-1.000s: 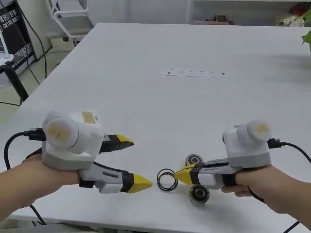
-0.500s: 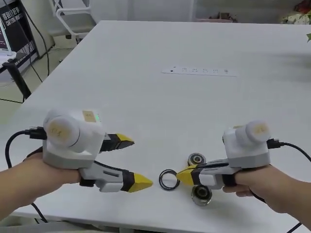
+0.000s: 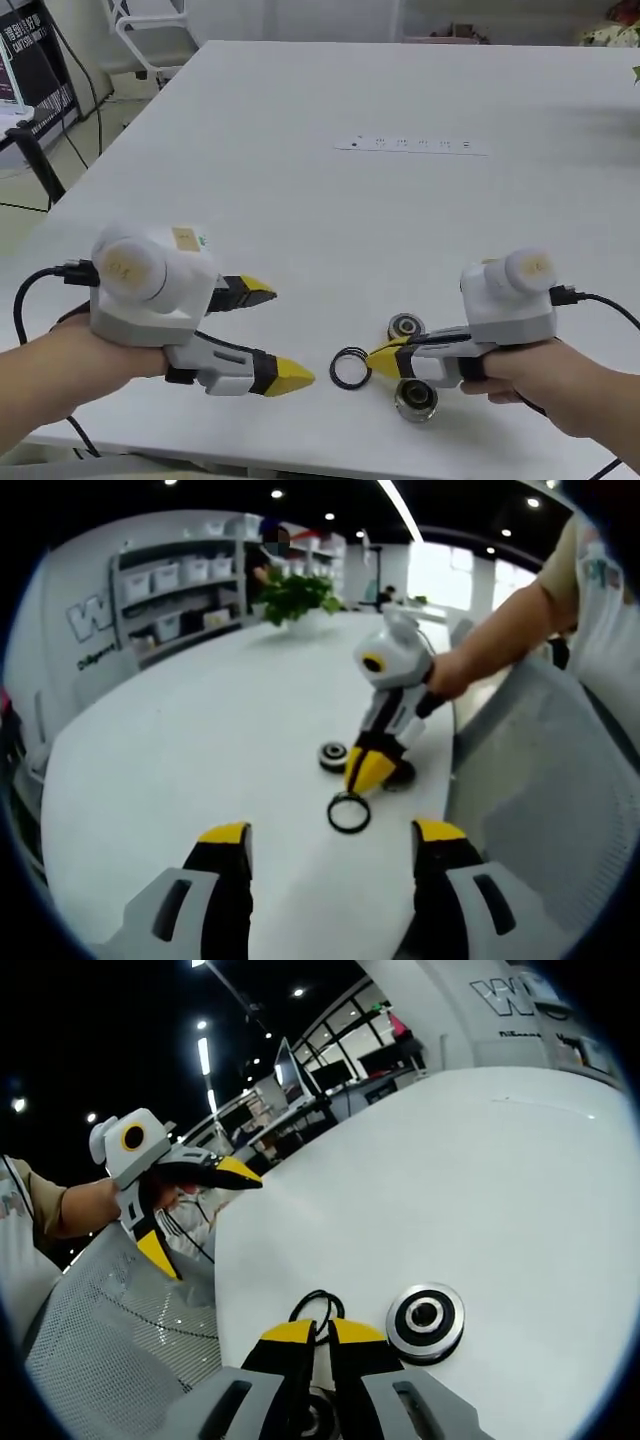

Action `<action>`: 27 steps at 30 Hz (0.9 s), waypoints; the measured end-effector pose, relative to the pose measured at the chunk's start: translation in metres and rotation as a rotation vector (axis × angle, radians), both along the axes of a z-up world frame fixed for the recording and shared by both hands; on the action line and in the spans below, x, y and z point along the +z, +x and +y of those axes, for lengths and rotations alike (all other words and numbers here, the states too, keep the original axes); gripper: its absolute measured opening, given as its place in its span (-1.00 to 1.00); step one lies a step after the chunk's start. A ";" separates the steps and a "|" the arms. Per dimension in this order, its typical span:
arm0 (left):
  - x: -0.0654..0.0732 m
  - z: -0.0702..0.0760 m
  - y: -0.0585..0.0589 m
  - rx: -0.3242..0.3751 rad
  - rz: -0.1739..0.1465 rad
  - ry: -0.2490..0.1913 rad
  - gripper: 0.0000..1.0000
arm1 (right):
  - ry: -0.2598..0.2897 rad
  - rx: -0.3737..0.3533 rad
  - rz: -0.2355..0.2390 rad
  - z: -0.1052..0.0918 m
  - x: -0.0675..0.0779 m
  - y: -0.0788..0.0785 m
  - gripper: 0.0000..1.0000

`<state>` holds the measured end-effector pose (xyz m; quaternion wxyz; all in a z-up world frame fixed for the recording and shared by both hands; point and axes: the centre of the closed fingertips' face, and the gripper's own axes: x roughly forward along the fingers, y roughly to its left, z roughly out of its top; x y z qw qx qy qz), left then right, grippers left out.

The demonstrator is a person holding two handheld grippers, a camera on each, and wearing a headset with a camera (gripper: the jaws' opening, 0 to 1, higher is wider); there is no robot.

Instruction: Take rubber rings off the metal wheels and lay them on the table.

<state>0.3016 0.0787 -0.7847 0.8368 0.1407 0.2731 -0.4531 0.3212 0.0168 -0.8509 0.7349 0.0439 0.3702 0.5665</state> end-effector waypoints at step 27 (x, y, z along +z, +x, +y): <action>0.000 -0.005 0.010 -0.008 0.014 0.007 0.30 | 0.042 -0.032 -0.062 -0.013 0.026 0.012 -0.65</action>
